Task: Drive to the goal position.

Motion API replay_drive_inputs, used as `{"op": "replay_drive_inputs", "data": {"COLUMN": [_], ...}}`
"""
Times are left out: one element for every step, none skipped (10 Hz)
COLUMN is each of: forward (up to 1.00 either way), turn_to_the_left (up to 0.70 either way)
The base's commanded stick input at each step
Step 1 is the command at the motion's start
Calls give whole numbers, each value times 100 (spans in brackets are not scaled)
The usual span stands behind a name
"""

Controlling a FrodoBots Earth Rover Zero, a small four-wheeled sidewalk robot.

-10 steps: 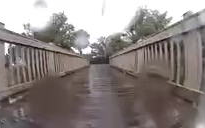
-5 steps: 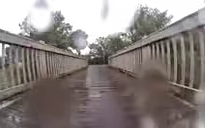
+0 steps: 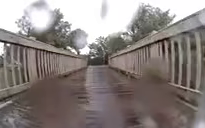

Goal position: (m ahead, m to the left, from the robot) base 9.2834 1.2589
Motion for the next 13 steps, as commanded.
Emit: {"op": "replay_drive_inputs", "data": {"forward": [85, 85, 85, 85, 85, 85, 85, 85, 85, 85, 85, 85, 85], "turn_to_the_left": [0, 0, 0, 0, 0, 0, 0, 0, 0, 0, 0, 0, 0]}}
